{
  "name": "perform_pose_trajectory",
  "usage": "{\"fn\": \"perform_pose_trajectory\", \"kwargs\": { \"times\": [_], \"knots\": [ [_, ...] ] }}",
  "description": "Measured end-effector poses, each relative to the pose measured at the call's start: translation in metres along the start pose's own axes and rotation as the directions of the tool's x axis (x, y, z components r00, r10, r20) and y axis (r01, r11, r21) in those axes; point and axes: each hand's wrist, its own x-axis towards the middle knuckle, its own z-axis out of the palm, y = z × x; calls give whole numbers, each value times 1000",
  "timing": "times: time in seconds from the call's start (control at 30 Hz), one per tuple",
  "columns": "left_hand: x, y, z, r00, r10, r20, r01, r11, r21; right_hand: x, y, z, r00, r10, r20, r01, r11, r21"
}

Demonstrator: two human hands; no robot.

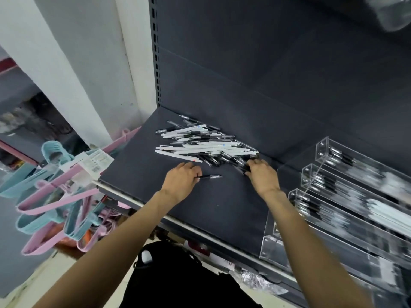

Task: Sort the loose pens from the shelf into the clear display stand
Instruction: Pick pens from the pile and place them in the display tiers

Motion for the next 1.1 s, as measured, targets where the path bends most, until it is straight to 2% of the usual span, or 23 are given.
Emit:
{"fn": "perform_pose_trajectory", "kwargs": {
  "times": [0.07,0.13,0.17,0.2,0.23,0.27,0.3,0.33,0.37,0.53,0.73,0.83,0.97,1.03,1.1],
  "knots": [
    [-2,-3,1,999,-25,-21,23,998,-64,-5,-4,-6,1000,23,-18,-23,1000,18],
    [-5,0,0,991,-120,-58,98,951,-292,-12,-9,-15,999,36,-29,-34,997,71],
    [-6,5,-3,980,-195,-45,149,861,-487,-15,-12,-20,999,39,-33,-35,993,115],
    [-6,14,-7,966,-259,-2,187,703,-686,-18,-16,-25,999,38,-34,-32,986,166],
    [-6,25,-11,953,-300,54,205,500,-842,-21,-21,-30,999,32,-27,-25,975,220],
    [-5,35,-13,941,-325,100,206,310,-928,-25,-28,-35,1000,16,-12,-13,962,274],
    [-3,45,-15,932,-338,129,195,171,-966,-28,-35,-39,1000,-12,9,8,946,324],
    [-1,52,-15,927,-349,140,182,91,-979,-32,-43,-42,998,-49,26,36,931,364],
    [1,59,-14,923,-357,142,171,50,-984,-36,-50,-44,996,-84,35,64,917,393],
    [-4,68,-9,920,-371,124,130,-9,-991,-48,-64,-45,991,-123,46,89,886,455],
    [-18,67,-11,936,-339,90,98,6,-995,-55,-65,-47,989,-141,40,92,812,577],
    [-17,67,-16,926,-361,112,111,-24,-994,-56,-62,-45,991,-125,55,52,721,691],
    [-16,68,-17,918,-382,111,140,50,-989,-59,-58,-40,996,-56,76,-27,604,796],
    [-18,66,-17,914,-391,110,153,80,-985,-59,-57,-41,997,21,74,-76,461,884],
    [-20,63,-17,919,-375,120,173,111,-979,-58,-53,-48,992,51,119,-127,231,965]
  ]
}}
